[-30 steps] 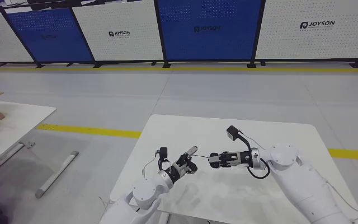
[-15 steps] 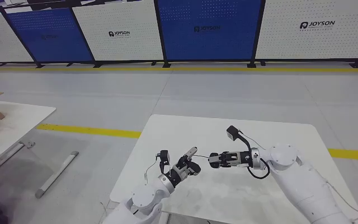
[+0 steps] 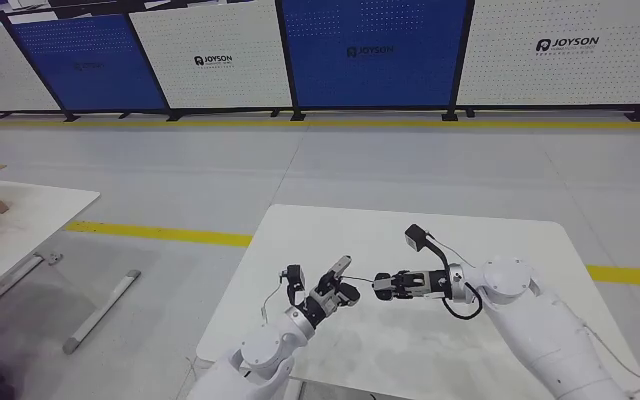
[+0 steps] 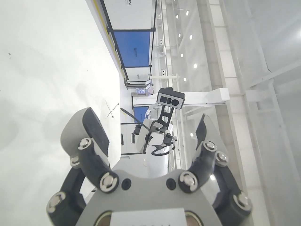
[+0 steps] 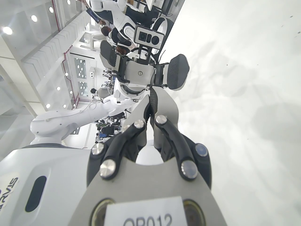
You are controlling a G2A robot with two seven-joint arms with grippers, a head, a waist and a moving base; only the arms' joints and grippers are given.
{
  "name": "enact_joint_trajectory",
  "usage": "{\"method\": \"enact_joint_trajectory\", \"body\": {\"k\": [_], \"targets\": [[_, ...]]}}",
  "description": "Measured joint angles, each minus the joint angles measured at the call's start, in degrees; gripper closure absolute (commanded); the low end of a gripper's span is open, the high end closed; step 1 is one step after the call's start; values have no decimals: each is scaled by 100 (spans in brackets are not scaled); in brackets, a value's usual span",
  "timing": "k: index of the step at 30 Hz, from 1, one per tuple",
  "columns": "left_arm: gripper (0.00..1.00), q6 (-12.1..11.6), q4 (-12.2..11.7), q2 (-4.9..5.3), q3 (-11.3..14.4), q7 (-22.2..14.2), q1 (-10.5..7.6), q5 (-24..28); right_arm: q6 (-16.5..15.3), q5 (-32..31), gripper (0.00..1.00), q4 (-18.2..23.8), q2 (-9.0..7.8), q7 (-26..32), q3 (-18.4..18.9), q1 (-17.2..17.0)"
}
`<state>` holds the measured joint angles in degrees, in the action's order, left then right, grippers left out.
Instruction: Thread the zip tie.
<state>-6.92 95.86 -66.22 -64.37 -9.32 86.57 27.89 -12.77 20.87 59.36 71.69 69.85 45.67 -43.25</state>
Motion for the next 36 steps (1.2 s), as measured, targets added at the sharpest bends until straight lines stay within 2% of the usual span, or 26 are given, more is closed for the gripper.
{"method": "enact_joint_trajectory", "body": {"k": [2, 3, 6, 7, 16, 24, 29, 33, 36], "targets": [[51, -30, -52, -7, 17, -35, -19, -19, 0, 0, 100, 0, 0, 0, 0, 0], [57, -44, -64, -11, 27, -48, -23, -24, 0, 0, 100, 0, 0, 0, 0, 0], [60, -80, -78, -21, 54, -94, -32, -33, 0, 0, 100, 0, 0, 0, 0, 0], [66, -78, -76, -24, 63, -138, -33, -14, 0, 0, 100, 0, 0, 0, 0, 0], [77, -115, 59, 9, -65, -564, 77, 33, 0, 0, 100, 0, 0, 0, 0, 0], [73, -52, 124, 18, -115, -555, 141, -57, 0, 0, 100, 0, 0, 0, 0, 0], [76, 58, 23, -12, -25, -449, 42, -82, 0, 0, 100, 0, 0, 0, 0, 0], [85, 103, -61, -33, 14, -438, -41, -13, 0, 0, 100, 0, 0, 0, 0, 0], [84, 101, -81, -39, 16, -457, -61, 16, 0, 0, 100, 0, 0, 0, 0, 0]]}}
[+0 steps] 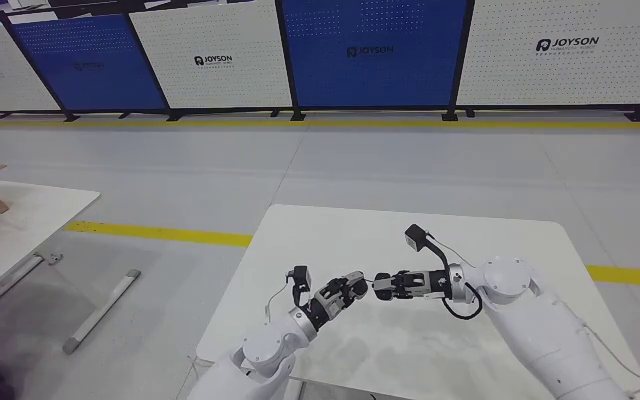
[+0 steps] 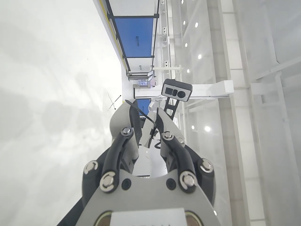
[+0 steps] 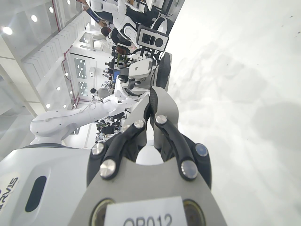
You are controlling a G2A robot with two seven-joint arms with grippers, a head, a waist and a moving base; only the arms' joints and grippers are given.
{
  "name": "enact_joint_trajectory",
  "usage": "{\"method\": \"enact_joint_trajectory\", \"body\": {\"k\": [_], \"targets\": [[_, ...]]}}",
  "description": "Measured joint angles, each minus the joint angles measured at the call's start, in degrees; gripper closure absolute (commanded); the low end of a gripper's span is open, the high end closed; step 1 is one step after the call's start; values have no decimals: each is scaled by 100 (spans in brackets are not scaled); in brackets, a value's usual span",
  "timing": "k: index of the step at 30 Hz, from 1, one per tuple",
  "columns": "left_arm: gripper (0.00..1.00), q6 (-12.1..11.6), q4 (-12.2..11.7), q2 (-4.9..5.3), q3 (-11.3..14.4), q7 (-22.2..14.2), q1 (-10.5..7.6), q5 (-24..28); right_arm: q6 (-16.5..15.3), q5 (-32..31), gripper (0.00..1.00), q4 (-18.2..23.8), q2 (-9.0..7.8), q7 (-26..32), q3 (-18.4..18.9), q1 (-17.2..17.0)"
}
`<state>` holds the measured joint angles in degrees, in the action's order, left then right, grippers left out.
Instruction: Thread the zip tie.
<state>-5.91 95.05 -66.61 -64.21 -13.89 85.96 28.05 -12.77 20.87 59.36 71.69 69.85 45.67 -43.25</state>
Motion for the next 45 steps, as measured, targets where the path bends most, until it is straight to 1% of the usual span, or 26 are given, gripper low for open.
{"method": "enact_joint_trajectory", "body": {"k": [6, 7, 9, 12, 17, 18, 19, 25, 26, 27, 30, 33, 37, 39, 42, 43, 45], "targets": [[83, -67, 65, 13, -60, -113, 83, -21, 0, 0, 100, 0, 0, 0, 0, 0], [84, -77, 84, 17, -75, -131, 104, -25, 0, 0, 100, 0, 0, 0, 0, 0], [91, -90, 108, 21, -95, -149, 129, -37, 0, 0, 100, 0, 0, 0, 0, 0], [95, -100, 128, 22, -106, -140, 151, -65, 0, 0, 100, 0, 0, 0, 0, 0], [94, -50, 102, 6, -68, -74, 102, -88, 0, 0, 100, 0, 0, 0, 0, 0], [96, -41, 96, 3, -63, -66, 93, -89, 0, 0, 100, 0, 0, 0, 0, 0], [100, -32, 88, 0, -56, -58, 82, -88, 0, 0, 100, 0, 0, 0, 0, 0], [100, -55, 53, -10, -44, -59, 60, -101, 0, 0, 100, 0, 0, 0, 0, 0], [100, -68, 50, -11, -46, -65, 63, -107, 0, 0, 60, 0, 0, 0, 0, 0], [100, -81, 48, -11, -48, -70, 67, -112, 0, 0, 0, 2, 0, -2, 0, -2], [100, -115, 54, -10, -64, -82, 92, -127, 41, -56, 0, 121, -12, -180, 34, -99], [100, -130, 67, -5, -92, -97, 114, -152, 63, -83, 0, 216, -62, -275, 165, -204], [100, -86, 69, 6, -122, -94, 132, -292, 15, -73, 0, 332, -172, -279, 450, -407], [100, -67, 69, 7, -124, -36, 138, -385, -4, -90, 0, 420, -225, -281, 584, -505], [100, -116, 82, -4, -108, 312, 149, -677, -55, -105, 0, 608, -315, -323, 825, -699], [100, -171, 84, -16, -70, 540, 163, -875, -90, -99, 0, 688, -351, -351, 927, -789], [100, -182, 74, -38, 20, 880, 177, -1167, -142, -92, 0, 804, -400, -398, 1071, -923]]}}
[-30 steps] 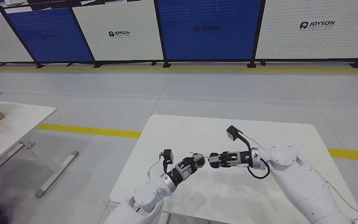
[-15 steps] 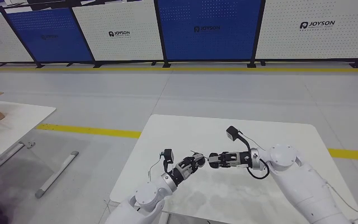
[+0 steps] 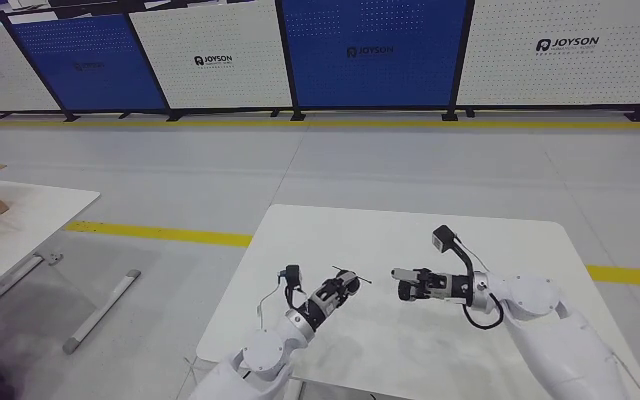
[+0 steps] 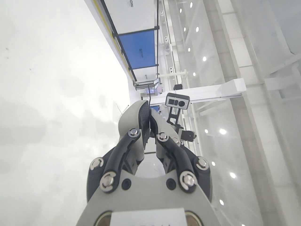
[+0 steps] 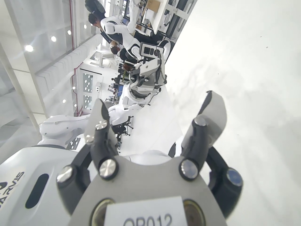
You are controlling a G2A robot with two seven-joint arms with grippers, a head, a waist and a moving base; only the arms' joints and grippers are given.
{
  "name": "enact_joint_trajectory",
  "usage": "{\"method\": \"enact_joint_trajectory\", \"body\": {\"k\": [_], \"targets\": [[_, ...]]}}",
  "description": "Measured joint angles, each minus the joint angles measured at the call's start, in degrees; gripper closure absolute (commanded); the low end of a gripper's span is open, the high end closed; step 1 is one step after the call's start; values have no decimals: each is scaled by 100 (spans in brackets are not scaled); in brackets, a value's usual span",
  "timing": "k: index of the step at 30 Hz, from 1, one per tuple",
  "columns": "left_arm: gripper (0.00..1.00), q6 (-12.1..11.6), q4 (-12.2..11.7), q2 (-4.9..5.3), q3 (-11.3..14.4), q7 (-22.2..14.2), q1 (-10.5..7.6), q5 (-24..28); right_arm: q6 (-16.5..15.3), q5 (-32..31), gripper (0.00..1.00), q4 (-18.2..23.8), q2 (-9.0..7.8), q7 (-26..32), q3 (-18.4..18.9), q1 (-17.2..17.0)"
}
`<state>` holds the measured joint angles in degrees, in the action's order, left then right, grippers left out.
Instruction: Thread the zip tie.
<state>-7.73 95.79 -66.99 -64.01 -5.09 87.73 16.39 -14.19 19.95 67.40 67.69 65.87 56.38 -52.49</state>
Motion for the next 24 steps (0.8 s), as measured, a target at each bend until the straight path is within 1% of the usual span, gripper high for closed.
{"method": "enact_joint_trajectory", "body": {"k": [1, 3, 17, 18, 21, 24], "targets": [[100, 33, 2, -14, 55, 180, 1, -130, -25, 4, 0, 58, -21, -32, 66, -67], [100, 55, 6, -18, 77, 254, 0, -173, -33, 6, 0, 77, -27, -44, 88, -88], [100, 56, 3, -17, 73, 230, -5, -173, -30, 6, 0, 71, -24, -41, 81, -81], [100, 77, -4, -15, 75, 197, -15, -206, -30, 6, 0, 71, -24, -41, 81, -81], [100, 221, -6, 19, 21, -74, -59, -474, -30, 6, 0, 71, -24, -41, 81, -81], [100, 470, 89, 95, -159, -564, -8, -710, -30, 6, 0, 71, -24, -41, 81, -81]]}}
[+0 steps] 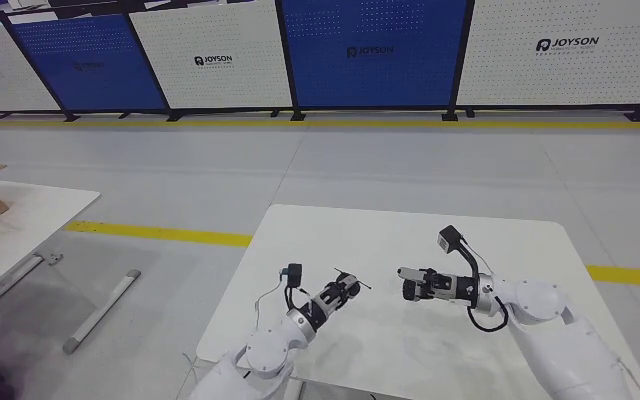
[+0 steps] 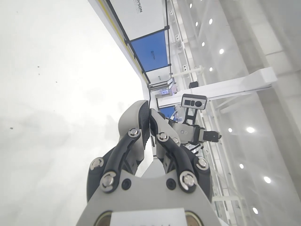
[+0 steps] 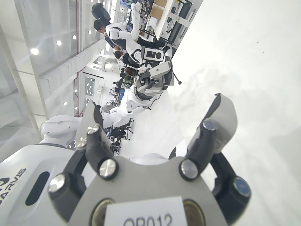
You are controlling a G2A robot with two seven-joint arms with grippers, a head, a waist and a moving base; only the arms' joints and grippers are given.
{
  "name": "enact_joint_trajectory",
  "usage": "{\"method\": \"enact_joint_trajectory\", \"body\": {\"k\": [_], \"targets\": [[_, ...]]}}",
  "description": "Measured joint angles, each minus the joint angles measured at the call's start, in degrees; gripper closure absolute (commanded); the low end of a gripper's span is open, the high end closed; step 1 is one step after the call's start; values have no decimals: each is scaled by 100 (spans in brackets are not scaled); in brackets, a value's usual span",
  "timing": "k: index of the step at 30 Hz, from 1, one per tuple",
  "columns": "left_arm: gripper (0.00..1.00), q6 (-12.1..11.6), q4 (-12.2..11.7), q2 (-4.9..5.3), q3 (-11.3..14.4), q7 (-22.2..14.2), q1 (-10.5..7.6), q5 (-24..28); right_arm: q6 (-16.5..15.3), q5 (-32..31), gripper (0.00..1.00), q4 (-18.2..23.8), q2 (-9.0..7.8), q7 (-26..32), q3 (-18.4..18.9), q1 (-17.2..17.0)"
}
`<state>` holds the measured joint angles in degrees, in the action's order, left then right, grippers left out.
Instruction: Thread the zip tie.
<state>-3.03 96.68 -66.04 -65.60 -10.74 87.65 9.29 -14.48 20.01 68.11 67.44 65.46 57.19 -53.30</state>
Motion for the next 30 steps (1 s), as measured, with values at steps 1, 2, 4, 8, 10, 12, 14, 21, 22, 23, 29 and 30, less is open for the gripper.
{"method": "enact_joint_trajectory", "body": {"k": [1, 2, 4, 8, 10, 12, 14, 21, 22, 23, 29, 30], "targets": [[100, 131, 61, 36, -97, -271, 41, 2, 0, 0, 0, 0, 0, 0, 0, 0], [100, 238, 102, 59, -172, -489, 75, 80, 0, 0, 0, 0, 0, 0, 0, 0], [100, 459, 175, 81, -356, -819, 135, 536, 0, 0, 0, 0, 0, 0, 0, 0], [100, 497, 201, 80, -414, -841, 142, 774, 0, 0, 0, 0, 0, 0, 0, 0], [100, 493, 198, 80, -410, -837, 141, 752, 0, 0, 0, 0, 0, 0, 0, 0], [100, 493, 198, 80, -410, -837, 141, 751, 0, 0, 0, 0, 0, 0, 0, 0], [100, 493, 198, 80, -410, -837, 141, 752, 0, 0, 0, 0, 0, 0, 0, 0], [100, 493, 198, 80, -410, -838, 141, 753, 0, 0, 0, 0, 0, 0, 0, 0], [100, 493, 198, 80, -410, -838, 141, 753, 0, 0, 0, 0, 0, 0, 0, 0], [100, 493, 198, 80, -410, -838, 141, 753, 0, 0, 0, 0, 0, 0, 0, 0], [100, 493, 198, 80, -410, -838, 141, 753, 0, 0, 0, 0, 0, 0, 0, 0], [100, 493, 198, 80, -410, -838, 141, 753, 0, 0, 0, 0, 0, 0, 0, 0]]}}
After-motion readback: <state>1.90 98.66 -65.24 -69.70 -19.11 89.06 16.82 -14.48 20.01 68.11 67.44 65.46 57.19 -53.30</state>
